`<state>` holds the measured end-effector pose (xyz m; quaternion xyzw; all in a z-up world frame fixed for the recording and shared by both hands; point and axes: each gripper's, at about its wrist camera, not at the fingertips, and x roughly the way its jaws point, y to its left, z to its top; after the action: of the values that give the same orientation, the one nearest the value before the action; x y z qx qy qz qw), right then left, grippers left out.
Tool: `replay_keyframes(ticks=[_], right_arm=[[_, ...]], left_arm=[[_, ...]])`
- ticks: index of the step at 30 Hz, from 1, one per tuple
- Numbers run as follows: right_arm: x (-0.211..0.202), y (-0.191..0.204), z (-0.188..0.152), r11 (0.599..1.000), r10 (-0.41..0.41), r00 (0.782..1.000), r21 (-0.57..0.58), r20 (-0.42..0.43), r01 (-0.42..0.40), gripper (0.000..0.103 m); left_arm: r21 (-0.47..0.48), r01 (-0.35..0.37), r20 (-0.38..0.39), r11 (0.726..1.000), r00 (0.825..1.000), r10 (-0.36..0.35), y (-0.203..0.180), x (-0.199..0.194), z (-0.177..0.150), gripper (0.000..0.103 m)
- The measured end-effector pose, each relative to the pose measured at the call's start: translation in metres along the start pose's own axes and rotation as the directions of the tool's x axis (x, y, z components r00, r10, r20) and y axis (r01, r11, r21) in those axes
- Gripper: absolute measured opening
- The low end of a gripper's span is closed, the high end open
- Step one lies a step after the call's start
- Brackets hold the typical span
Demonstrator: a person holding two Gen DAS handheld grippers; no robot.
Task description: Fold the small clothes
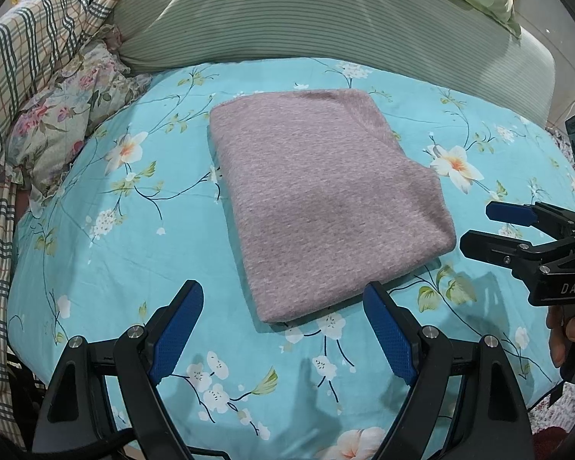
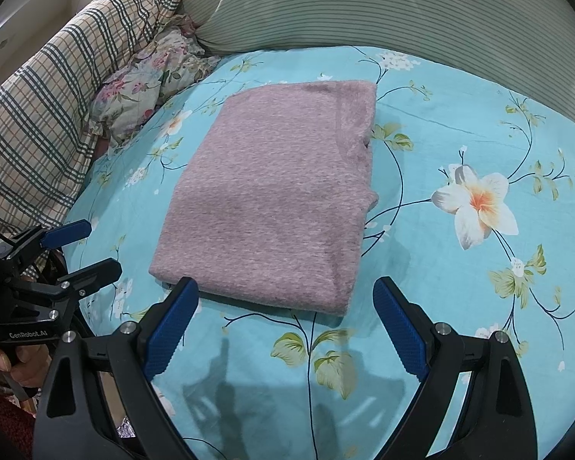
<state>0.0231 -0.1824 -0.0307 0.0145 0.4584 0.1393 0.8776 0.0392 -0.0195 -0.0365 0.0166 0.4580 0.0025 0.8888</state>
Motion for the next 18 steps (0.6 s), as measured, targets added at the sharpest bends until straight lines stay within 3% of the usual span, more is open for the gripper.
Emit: replay_keyframes(ticks=[18], right_arm=[[-0.0004, 0.0, -0.0015, 1.0, 0.0, 1.0, 0.01, 0.002, 0.0, 0.092]], left_arm=[[0.002, -0.004, 0.001, 1.0, 1.0, 0.004, -0.0013, 0.0029, 0.0011, 0.086]])
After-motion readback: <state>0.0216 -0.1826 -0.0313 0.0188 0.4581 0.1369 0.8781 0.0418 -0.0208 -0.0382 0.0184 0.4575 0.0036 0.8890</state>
